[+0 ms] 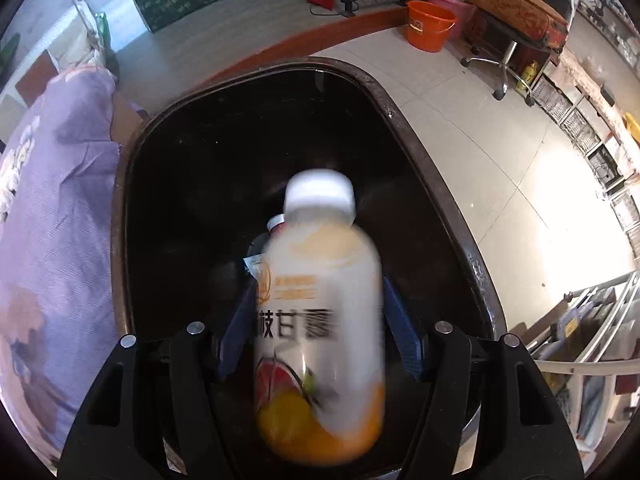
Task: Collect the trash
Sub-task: 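Carry the juice bottle to the bin and drop it with the right tool, then release the clear plastic bag into the black bin with the left tool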
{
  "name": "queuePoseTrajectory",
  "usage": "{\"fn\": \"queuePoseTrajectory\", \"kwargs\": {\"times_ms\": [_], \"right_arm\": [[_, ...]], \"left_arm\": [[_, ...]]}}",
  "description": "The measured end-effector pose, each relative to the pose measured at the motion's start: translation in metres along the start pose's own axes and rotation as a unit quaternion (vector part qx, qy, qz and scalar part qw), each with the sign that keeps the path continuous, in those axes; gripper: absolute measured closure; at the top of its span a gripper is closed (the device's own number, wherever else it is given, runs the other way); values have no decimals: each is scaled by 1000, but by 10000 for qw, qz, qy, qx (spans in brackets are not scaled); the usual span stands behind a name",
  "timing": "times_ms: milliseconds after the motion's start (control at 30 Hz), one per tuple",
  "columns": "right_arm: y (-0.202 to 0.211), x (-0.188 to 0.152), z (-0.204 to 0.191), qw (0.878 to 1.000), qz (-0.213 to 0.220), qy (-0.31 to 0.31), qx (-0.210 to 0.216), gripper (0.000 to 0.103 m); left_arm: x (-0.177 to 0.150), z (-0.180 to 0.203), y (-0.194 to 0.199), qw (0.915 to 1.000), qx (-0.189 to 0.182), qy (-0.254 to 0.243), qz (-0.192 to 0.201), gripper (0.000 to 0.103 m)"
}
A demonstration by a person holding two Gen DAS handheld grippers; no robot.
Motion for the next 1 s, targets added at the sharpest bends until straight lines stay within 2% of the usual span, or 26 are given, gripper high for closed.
{"fn": "queuePoseTrajectory", "kwargs": {"times_ms": [133, 300, 433, 600, 767, 1000], "right_arm": [[15, -2, -6, 9989, 365, -149, 252, 36], [43, -8, -16, 9921, 1137, -322, 413, 29], [67, -12, -14, 9851, 1644, -450, 233, 28], [100, -13, 2, 9732, 2195, -690, 10, 23], [120, -15, 25, 9627, 2496, -1037, -106, 22], [131, -25, 44, 9558, 2620, -1324, -163, 22]], "left_arm": [[-6, 6, -6, 9999, -62, -18, -121, 56], [-7, 17, -15, 9996, -129, -129, -236, 56], [-3, 34, -27, 9987, -263, -257, -346, 56], [-3, 54, -51, 9955, -554, -237, -735, 56], [-14, 78, -75, 9910, -637, -390, -1112, 56], [-33, 94, -103, 9849, -579, -573, -1525, 55]]}}
Point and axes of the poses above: each gripper's, at about its wrist camera, not at the fingertips, and y roughly against the way its jaws point, z to its right, x to its top, the point moved 8 cm from there along -y, roughly the way its jaws point, and after that the axes turned 13 degrees about y, right-handed, at the moved point
